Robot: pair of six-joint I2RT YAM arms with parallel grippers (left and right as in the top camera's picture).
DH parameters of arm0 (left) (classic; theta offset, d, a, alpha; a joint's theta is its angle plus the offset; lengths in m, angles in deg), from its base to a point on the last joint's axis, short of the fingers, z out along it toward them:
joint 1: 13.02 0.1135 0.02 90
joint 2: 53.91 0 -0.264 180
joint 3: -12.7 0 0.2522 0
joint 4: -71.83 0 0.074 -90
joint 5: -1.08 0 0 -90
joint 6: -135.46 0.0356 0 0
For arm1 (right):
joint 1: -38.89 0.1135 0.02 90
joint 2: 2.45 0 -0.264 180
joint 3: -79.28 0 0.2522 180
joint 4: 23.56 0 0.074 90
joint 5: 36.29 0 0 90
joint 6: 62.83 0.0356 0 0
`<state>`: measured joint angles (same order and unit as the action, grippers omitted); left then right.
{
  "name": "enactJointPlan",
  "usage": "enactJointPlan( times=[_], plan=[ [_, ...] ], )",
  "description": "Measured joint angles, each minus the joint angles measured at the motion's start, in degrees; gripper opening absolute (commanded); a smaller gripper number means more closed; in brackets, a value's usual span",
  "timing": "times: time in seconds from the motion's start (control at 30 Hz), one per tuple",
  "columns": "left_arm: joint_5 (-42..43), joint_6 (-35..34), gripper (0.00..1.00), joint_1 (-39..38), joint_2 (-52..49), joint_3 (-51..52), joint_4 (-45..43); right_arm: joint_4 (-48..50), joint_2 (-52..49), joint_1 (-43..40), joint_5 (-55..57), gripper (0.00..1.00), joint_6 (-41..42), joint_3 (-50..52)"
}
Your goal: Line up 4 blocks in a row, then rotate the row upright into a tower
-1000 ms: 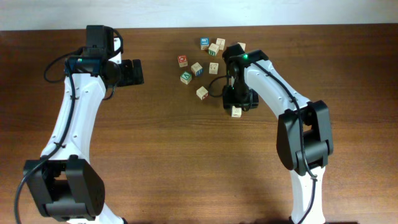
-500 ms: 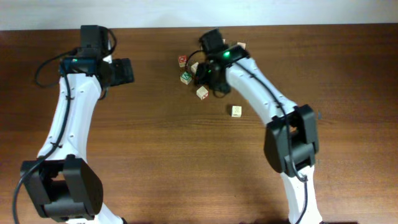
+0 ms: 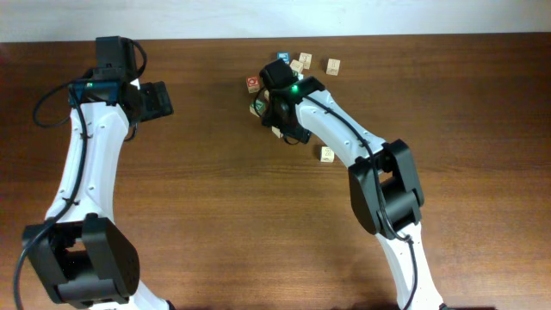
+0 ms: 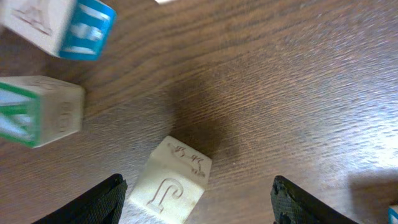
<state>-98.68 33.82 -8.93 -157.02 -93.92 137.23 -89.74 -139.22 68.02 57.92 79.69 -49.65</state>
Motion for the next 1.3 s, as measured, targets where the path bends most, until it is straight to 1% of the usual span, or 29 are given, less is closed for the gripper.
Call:
enactJointPlan(
  times=[0.03, 0.07, 0.17, 0.23, 0.3, 0.4, 0.43, 0.5, 0.57, 0.63, 0.73, 0.77, 0.83, 0.97, 1.03, 1.1, 1.2, 1.23, 1.27, 1.3],
  plan=[
    [0.0, 0.0, 0.99, 0.0, 0.0, 0.0, 0.02, 0.28, -0.7, 0.0, -0.37, 0.75, 0.0, 0.0],
    [0.0, 0.0, 0.99, 0.0, 0.0, 0.0, 0.04, 0.63, -1.29, 0.0, -0.63, 0.72, 0.0, 0.02],
    [0.0, 0.0, 0.99, 0.0, 0.0, 0.0, 0.31, 0.52, -1.55, 0.0, -0.92, 0.53, -0.09, 0.24],
    [0.0, 0.0, 0.99, 0.0, 0.0, 0.0, 0.72, -0.92, -1.55, 0.0, -1.25, 0.48, -2.43, 0.24],
    [0.0, 0.0, 0.99, 0.0, 0.0, 0.0, 0.96, -1.55, -1.55, 0.0, -1.27, 0.47, -7.04, 0.24],
    [0.0, 0.0, 0.99, 0.0, 0.0, 0.0, 0.96, -2.03, -1.55, -0.11, -1.99, 0.47, -17.4, 0.2],
    [0.0, -0.02, 0.99, 0.0, 0.0, 0.0, 0.96, -4.22, -1.55, -0.11, -2.12, 0.46, -21.46, -0.28],
    [0.0, 0.0, 0.99, 0.0, 0.0, 0.0, 0.98, -6.56, -1.57, -0.11, -2.19, 0.46, -25.11, -1.05],
    [0.0, 0.0, 0.99, 0.0, 0.0, 0.0, 0.96, -8.44, -1.55, -0.11, -2.58, 0.49, -27.89, -1.25],
    [0.0, 0.0, 0.99, 0.0, 0.0, 0.0, 0.96, -7.5, -1.55, -0.11, -2.62, 0.5, -28.52, -1.27],
    [0.0, -0.02, 0.99, 0.0, 0.0, 0.0, 0.98, -2.6, -1.55, -0.11, -2.75, 0.48, -25.42, -1.29],
    [0.0, -0.02, 0.99, 0.0, 0.0, 0.0, 1.01, -0.61, -1.57, -0.11, -2.51, 0.43, -24.59, -1.33],
    [0.0, -0.02, 0.99, 0.0, 0.0, 0.0, 1.05, -0.7, -1.57, -0.11, -0.96, 0.37, -23.63, -1.46],
    [0.0, 0.0, 0.99, 0.0, 0.0, 0.0, 1.05, -2.34, -1.57, -0.11, 0.98, 0.29, -24.3, -1.51],
    [0.0, -0.02, 0.99, 0.0, 0.0, 0.0, 1.07, -4.0, -1.57, -0.11, 1.18, 0.29, -24.61, -1.77],
    [0.0, -0.02, 0.99, 0.0, 0.0, 0.0, 1.05, -8.74, -1.51, -0.11, 1.14, 0.29, -24.68, -2.27],
    [0.0, 0.0, 0.99, 0.0, 0.0, 0.0, 1.07, -19.12, -1.33, -0.11, -0.02, 0.3, -23.56, -2.8],
    [0.0, -0.02, 0.99, 0.0, 0.0, 0.0, 1.07, -21.49, -1.33, -0.17, -0.22, 0.3, -22.71, -2.78],
    [0.0, -0.02, 0.99, 0.0, 0.0, 0.0, 1.07, -21.75, -1.33, -0.26, -0.35, 0.3, -22.03, -2.8],
    [0.0, -0.02, 0.99, 0.0, 0.0, 0.0, 1.07, -22.43, -1.33, -0.33, -0.35, 0.36, -20.5, -2.8]
  ],
)
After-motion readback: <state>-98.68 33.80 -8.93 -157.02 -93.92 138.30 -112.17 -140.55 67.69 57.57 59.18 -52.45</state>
